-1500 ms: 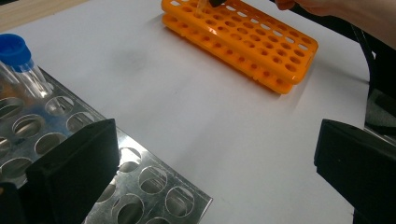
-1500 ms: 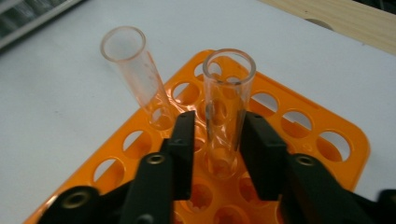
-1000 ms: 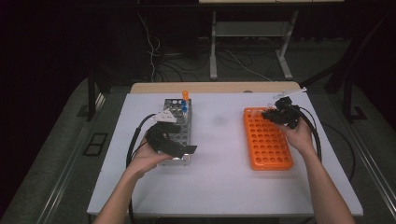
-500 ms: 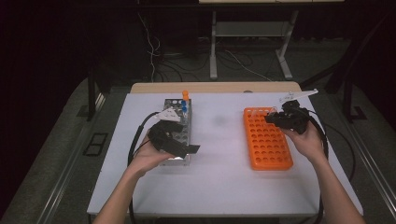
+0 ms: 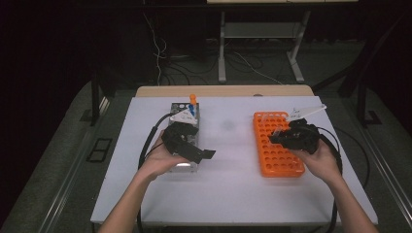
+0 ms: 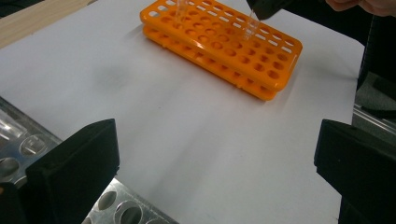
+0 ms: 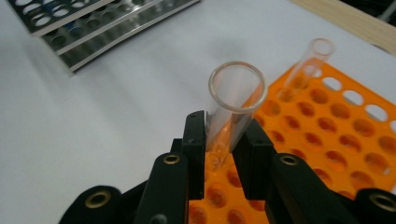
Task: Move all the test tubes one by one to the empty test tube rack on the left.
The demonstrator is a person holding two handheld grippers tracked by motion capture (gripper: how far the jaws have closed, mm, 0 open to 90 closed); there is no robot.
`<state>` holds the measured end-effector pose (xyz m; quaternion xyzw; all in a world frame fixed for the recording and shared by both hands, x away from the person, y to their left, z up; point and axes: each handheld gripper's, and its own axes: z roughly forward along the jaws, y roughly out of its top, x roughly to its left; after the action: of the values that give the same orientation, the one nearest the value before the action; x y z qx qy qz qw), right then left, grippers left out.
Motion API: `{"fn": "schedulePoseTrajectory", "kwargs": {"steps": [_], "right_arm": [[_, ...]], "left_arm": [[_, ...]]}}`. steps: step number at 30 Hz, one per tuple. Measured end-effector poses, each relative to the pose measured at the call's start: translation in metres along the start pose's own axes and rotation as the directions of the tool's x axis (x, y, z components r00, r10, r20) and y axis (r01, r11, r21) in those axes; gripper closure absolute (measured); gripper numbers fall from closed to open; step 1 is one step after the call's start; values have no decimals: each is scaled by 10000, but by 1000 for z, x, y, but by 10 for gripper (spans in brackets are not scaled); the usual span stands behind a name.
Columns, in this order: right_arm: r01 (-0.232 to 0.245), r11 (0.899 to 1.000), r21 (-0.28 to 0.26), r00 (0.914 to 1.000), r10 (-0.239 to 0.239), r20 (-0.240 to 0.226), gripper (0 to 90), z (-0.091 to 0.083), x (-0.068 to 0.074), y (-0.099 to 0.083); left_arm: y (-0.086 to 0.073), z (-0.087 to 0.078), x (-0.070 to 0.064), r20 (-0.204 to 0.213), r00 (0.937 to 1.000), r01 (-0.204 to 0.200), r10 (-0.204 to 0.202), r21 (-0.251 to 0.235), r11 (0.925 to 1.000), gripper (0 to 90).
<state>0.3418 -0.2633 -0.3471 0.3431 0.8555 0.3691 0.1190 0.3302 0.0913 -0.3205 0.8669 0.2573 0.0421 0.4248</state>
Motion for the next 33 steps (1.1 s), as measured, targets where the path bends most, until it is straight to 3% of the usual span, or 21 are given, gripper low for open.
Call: {"fn": "schedulePoseTrajectory", "kwargs": {"steps": [10, 21, 26, 33], "right_arm": [[646, 9973, 345, 9945, -615, -843, 747, 8, 30, 8], [1381, 9878, 715, 9781, -1247, -1664, 747, 27, 61, 19], [1862, 9780, 939, 9674, -1658, -1916, 747, 39, 75, 22], [2183, 9704, 1034, 9551, -1906, -2270, 746, 53, 91, 23]], "left_arm": [[8, 4, -4, 165, 9997, -192, 190, 129, 9997, 0], [17, 11, -10, 342, 9976, -619, 605, 421, 9972, 0], [22, 17, -16, 559, 9948, -883, 846, 673, 9938, 1], [26, 28, -23, 959, 9873, -1382, 1270, 1216, 9829, 52]]}}
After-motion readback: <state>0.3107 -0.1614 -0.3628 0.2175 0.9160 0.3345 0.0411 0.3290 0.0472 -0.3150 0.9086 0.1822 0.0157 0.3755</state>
